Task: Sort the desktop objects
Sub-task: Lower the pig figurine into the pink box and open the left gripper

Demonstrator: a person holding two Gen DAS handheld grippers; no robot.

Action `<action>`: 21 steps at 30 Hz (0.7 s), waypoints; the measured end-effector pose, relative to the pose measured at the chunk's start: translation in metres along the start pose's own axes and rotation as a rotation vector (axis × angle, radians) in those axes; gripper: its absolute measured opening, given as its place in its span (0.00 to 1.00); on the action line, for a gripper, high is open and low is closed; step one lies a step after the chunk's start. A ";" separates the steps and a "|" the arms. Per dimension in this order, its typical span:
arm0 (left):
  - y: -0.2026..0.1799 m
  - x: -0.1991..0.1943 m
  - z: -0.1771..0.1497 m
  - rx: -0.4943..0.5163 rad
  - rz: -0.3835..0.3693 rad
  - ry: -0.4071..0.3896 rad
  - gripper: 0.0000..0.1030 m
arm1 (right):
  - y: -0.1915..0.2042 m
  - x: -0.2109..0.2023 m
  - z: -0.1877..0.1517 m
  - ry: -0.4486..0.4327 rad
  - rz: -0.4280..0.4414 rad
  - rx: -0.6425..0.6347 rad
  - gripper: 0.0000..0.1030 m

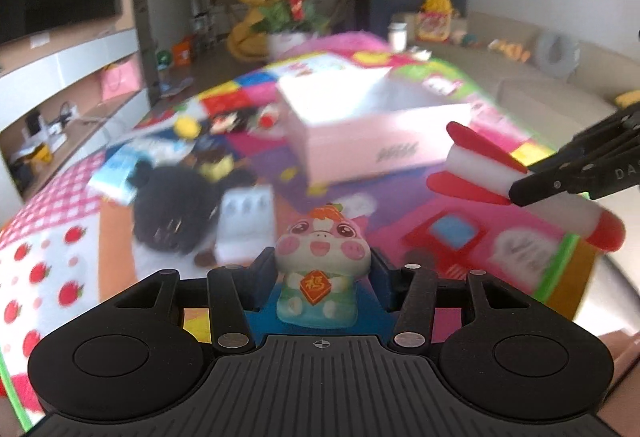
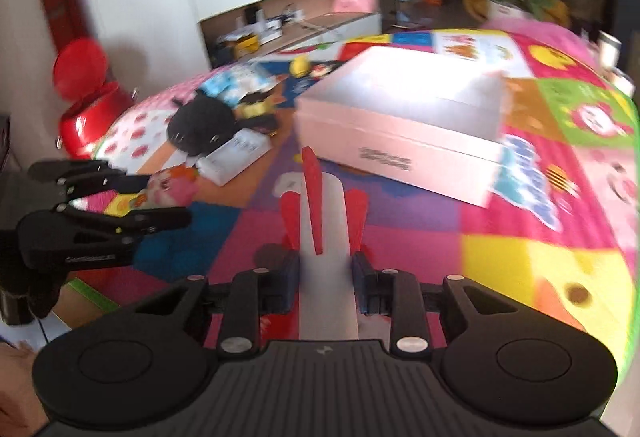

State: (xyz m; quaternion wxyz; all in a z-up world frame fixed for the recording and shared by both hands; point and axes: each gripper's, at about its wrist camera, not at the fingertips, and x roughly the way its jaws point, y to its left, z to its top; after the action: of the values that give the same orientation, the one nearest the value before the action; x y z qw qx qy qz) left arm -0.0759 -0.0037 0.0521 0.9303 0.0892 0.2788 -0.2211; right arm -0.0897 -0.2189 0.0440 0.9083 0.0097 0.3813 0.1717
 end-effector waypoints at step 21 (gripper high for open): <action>0.034 0.116 0.145 -0.160 -0.044 -0.150 0.94 | -0.099 0.039 0.156 -0.340 -0.161 0.329 0.47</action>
State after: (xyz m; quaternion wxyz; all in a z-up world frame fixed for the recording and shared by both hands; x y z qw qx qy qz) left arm 0.0959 -0.0573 0.1093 0.9477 -0.0084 0.2268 -0.2245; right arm 0.0740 -0.2824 0.1129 0.9564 0.1556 0.2454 0.0303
